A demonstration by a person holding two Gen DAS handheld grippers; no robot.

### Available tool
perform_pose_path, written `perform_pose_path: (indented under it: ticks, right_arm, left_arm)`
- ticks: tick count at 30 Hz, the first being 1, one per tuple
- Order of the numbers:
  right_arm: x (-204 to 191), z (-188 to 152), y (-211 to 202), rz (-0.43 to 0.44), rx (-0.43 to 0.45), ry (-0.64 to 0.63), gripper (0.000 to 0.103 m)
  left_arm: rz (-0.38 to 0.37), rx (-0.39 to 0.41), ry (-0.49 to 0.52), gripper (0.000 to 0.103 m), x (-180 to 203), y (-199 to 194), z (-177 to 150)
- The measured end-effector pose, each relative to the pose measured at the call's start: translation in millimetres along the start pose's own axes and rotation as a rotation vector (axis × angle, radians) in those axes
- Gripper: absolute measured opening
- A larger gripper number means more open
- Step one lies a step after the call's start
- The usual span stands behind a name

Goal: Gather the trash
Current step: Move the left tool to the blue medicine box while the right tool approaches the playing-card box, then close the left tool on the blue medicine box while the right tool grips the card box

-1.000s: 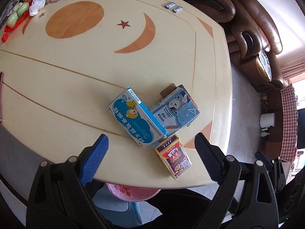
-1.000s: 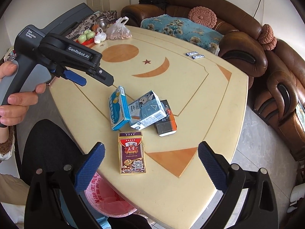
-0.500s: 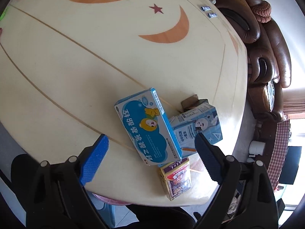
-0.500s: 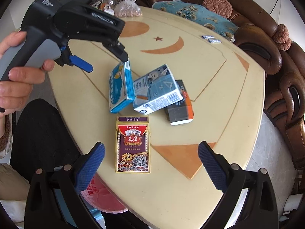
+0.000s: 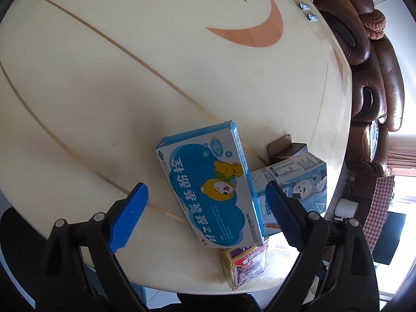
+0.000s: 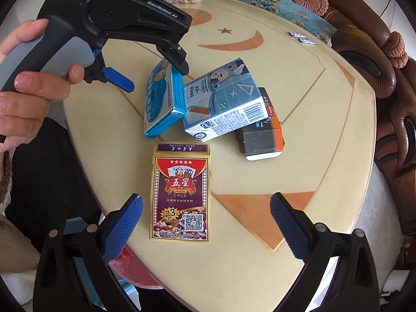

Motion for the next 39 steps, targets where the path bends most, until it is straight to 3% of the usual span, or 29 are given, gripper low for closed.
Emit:
perform_pose_path:
  ticks: [17,22,26,30,39]
  right_arm:
    - [-19.5,-2.3,29.9,-0.057,-0.015,-0.047,0.096]
    - [-20.7,-7.3,36.6,-0.088,-0.025,-0.051,0.095]
    - [-20.3,-11.6,40.4,-0.053,-0.03,-0.019,0.079]
    - [-22.8,-15.1,38.5,0.023,-0.027,0.022,0.061]
    - [-26.1,-13.3,34.6,0.005,-0.021,0.026,0.058]
  left_arm:
    - [0.011,0.036,-0.069,0.089,3.2,12.4,9.6]
    - [0.018,0.037,-0.061,0.079,4.4,11.4,6.9]
    - [0.038,0.029,-0.036,0.066,7.8,12.0,2.3]
    - [0.03,0.026,-0.028,0.063,6.1,10.7,1.1]
    - [0.046,0.018,0.004,0.062,-0.2,6.4,-3.2]
Point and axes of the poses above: each gripper's, at about its wrist camera, not at the fingertips, and y roughly the way its jaws point, x to its right, z to its top, the point moved 7 cm from there along y, roughly the way its jaws point, and after that the axes turned 2 degrees about -x, right-handed, at the moved point
